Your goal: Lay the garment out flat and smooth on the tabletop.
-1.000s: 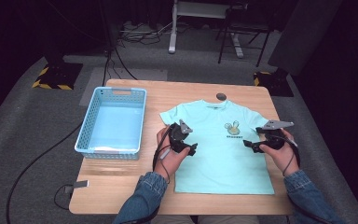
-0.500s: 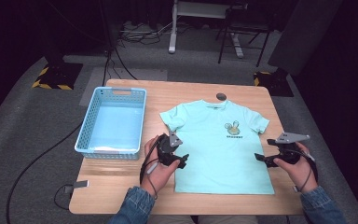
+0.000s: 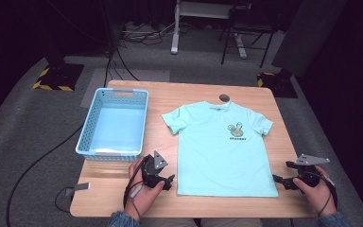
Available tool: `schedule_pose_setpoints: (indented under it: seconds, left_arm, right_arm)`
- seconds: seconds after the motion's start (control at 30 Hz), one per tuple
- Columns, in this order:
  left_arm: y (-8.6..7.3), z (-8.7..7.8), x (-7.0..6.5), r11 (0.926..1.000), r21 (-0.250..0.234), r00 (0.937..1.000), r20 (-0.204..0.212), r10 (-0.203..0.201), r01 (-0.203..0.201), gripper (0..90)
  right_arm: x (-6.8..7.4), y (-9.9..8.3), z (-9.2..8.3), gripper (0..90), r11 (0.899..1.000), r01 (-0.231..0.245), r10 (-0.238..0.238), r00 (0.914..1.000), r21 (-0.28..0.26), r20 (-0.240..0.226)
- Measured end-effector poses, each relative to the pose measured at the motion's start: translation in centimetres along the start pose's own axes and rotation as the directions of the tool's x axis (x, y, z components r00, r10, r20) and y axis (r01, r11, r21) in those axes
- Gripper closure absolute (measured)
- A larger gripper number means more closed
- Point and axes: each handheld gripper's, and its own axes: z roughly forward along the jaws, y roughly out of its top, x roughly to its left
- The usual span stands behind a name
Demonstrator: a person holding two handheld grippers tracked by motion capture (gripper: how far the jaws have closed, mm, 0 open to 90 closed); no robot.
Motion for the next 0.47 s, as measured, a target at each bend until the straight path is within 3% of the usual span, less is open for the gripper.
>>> schedule_pose_setpoints:
  seconds: [0.07,0.17,0.47]
  left_arm:
    - [-0.99,0.26,0.50,0.9984,-0.035,0.9984,0.036,-0.042,0.044,7.1]
    - [-1.34,-0.01,0.76,0.9979,-0.033,0.9984,0.018,-0.054,0.055,5.3]
    - [-1.34,0.00,0.74,0.9980,-0.033,0.9984,0.017,-0.054,0.054,5.0]
  right_arm:
    - [0.01,-0.75,0.22,1.7,0.999,-0.004,0.005,0.9997,-0.043,0.023]
    - [-0.03,-0.99,0.15,1.7,0.999,0.001,0.000,0.9998,-0.055,0.018]
    - [0.01,-1.03,0.14,1.5,0.998,0.009,-0.009,0.9999,-0.055,0.012]
